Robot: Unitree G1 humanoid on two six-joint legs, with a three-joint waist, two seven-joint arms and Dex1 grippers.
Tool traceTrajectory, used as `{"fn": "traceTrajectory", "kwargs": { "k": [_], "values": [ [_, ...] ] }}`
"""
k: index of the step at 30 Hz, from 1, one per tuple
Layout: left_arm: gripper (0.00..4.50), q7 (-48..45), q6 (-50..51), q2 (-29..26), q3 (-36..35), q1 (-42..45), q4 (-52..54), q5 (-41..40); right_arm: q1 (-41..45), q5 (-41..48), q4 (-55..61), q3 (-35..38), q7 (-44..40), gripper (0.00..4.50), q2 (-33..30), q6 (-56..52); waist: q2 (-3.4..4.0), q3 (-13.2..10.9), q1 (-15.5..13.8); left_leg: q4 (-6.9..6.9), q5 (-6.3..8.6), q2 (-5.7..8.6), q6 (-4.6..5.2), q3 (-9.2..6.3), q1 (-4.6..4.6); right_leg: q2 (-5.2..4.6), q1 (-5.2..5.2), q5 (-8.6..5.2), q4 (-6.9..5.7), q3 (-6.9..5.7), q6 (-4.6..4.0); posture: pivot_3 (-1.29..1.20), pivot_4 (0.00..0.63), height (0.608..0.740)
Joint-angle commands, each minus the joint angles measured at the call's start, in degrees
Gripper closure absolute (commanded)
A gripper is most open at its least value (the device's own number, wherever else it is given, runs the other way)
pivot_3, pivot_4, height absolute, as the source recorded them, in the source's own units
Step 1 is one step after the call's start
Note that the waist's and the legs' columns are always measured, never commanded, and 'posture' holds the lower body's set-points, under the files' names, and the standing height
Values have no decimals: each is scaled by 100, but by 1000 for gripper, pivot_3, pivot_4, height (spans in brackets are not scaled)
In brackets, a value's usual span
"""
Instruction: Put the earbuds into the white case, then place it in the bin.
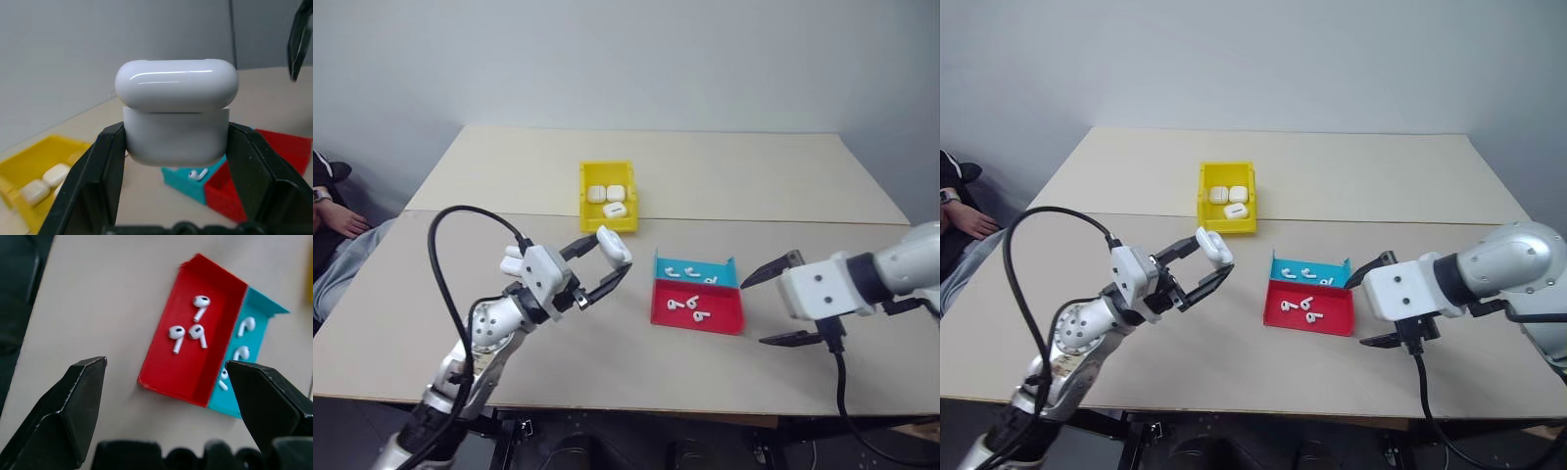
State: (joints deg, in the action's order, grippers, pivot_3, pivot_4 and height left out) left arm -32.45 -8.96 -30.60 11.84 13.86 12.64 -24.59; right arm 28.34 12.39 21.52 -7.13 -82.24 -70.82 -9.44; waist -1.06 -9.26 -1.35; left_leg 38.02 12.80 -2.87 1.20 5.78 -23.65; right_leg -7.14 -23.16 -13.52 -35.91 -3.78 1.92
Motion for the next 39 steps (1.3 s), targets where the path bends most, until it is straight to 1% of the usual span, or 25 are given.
{"fn": "traceTrajectory", "kwargs": {
  "k": [1,2,4,7,9,11,15,16,17,18,24,27,34,39],
  "values": [
    [1718,-1159,-1499,557,-100,-52,-942,-133,825,-465,-95,-733,-244,0,422,-486,0,0,62,4,-1,-1,-1,3,2,0,-1,1,-1,0,1,0,150,740],
    [1718,-1405,-1723,687,-148,-49,-1102,-222,961,-544,-133,-858,-264,0,528,-604,0,0,78,10,-1,-2,0,1,-6,0,-3,1,-7,-3,1,0,150,740],
    [1718,-1910,-1746,727,-205,-140,-1046,-534,1170,-864,-263,-1174,-344,0,690,-624,0,0,77,15,-1,-6,-1,0,-8,2,-6,1,-14,-7,0,0,150,740],
    [1718,-2384,-1592,671,-299,-305,-856,-814,1312,-1132,-333,-1445,-349,618,912,-693,2,1,72,16,1,-8,2,-3,-11,3,-9,0,-16,-9,0,0,150,740],
    [1718,-2676,-1535,567,-390,-416,-794,-883,1365,-1299,-335,-1561,-314,1262,1048,-720,2,1,65,19,3,-8,5,-4,-10,2,-7,1,-15,-9,1,0,150,740],
    [1718,-2936,-1435,324,-487,-569,-736,-834,1450,-1505,-337,-1707,-286,1262,1213,-739,4,2,81,22,6,-10,11,-5,-10,2,-7,0,-17,-10,1,0,150,740],
    [1718,-3409,-1549,123,-666,-760,-823,-882,1668,-1974,-534,-2033,-210,1262,1571,-741,8,4,92,20,6,-12,11,-6,-10,5,-10,0,-19,-11,1,0,150,740],
    [1718,-3415,-1532,118,-710,-818,-799,-867,1705,-2074,-611,-2102,-203,1262,1648,-700,8,4,98,20,6,-13,11,-5,-9,5,-10,0,-20,-11,1,0,150,740],
    [1718,-3391,-1504,130,-739,-878,-752,-833,1725,-2156,-677,-2155,-201,1637,1710,-634,8,4,100,20,7,-13,12,-6,-10,5,-10,0,-21,-11,1,0,150,740],
    [1718,-3384,-1480,157,-758,-925,-705,-823,1749,-2229,-739,-2208,-204,1845,1772,-594,8,4,100,20,7,-13,12,-6,-9,5,-10,0,-20,-11,0,0,150,740],
    [1718,-3238,-1423,315,-751,-1124,-468,-660,1914,-2673,-1247,-2476,-233,1845,2135,-344,8,4,85,21,7,-11,13,-3,-12,5,-9,0,-19,-12,1,0,150,740],
    [1718,-3168,-1364,322,-767,-1207,-372,-568,1976,-2775,-1489,-2549,-265,2434,2262,-227,8,5,92,20,7,-14,12,-5,-10,7,-10,0,-22,-12,0,0,150,740],
    [1718,-2898,-1095,284,-783,-1383,-47,-374,2007,-2905,-1751,-2557,-329,2434,2466,-63,9,5,95,19,7,-15,12,-4,-10,8,-10,0,-21,-13,0,0,150,740],
    [1718,-2836,-1075,322,-801,-1345,-31,-336,2048,-3045,-2008,-2591,-300,2434,2655,43,9,5,98,19,7,-15,12,-4,-10,8,-10,0,-22,-13,0,0,150,740]
  ]
}}
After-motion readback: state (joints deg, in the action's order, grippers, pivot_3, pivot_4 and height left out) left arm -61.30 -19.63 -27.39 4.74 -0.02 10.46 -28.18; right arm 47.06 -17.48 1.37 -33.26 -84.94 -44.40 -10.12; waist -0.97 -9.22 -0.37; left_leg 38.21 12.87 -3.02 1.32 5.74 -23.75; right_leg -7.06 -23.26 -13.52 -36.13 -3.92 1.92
